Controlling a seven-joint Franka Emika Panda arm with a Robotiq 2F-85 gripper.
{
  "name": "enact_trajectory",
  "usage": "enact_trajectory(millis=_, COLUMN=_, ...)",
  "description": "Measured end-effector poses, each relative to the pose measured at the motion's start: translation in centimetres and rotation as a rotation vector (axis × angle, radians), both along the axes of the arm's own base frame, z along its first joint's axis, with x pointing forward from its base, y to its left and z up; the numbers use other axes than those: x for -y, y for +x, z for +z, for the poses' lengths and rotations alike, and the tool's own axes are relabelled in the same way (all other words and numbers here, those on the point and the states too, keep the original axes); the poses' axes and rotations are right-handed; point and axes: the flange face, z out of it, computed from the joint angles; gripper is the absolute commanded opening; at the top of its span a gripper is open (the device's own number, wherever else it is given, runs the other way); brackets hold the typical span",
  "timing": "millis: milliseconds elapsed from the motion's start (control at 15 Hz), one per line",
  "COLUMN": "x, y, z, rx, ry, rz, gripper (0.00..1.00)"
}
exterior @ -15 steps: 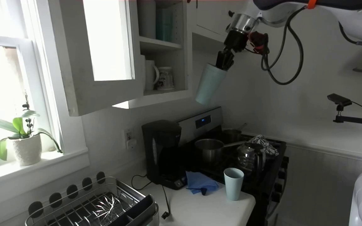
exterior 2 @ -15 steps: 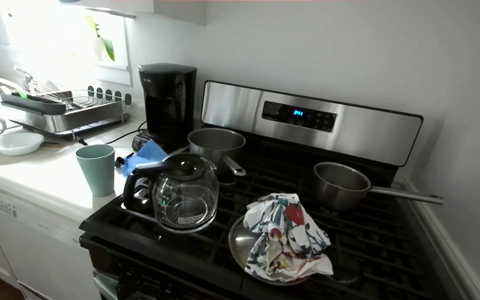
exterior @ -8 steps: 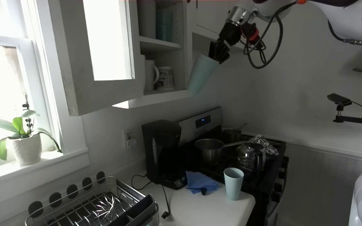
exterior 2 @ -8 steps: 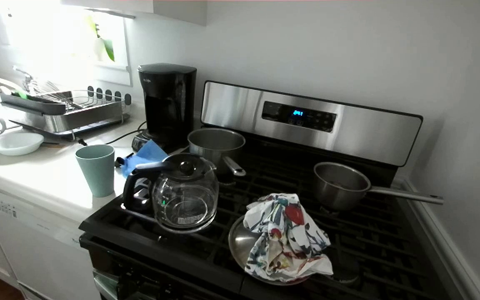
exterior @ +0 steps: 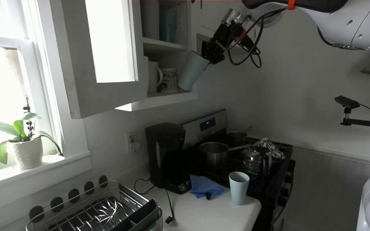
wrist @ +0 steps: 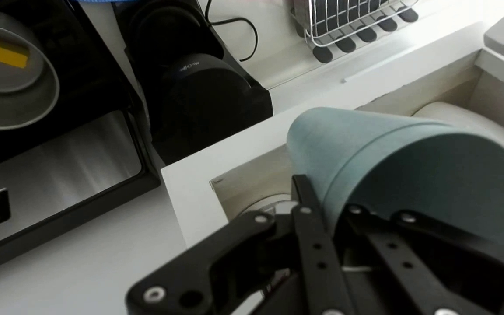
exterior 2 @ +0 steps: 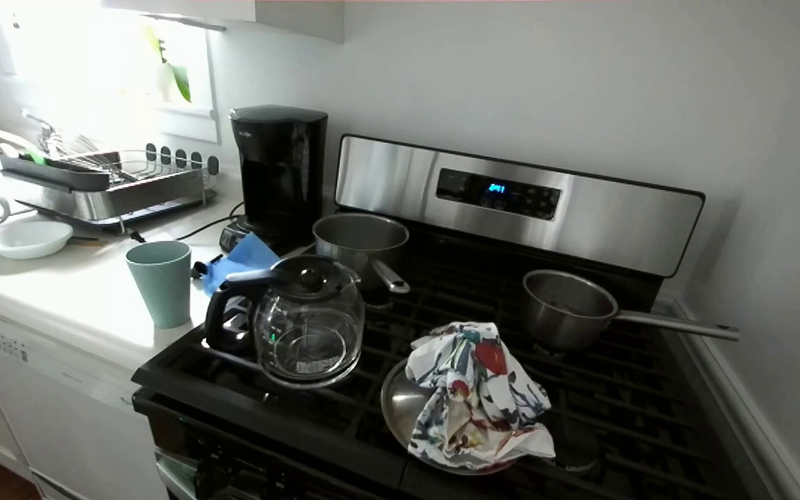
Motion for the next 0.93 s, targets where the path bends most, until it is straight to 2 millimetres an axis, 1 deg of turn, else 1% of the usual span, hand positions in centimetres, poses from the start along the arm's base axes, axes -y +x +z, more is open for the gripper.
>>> enact_trajectory(millis=467, x=-1.0, y=2.6, z=-0.8, rx=0.005, ry=0.071, rz=-0.078, gripper=0.02)
enact_trajectory(millis=933, x=-2.0, y=4.4, z=-1.4, rx=-0.027, ry=0.15, rz=-0.149, gripper=0.02)
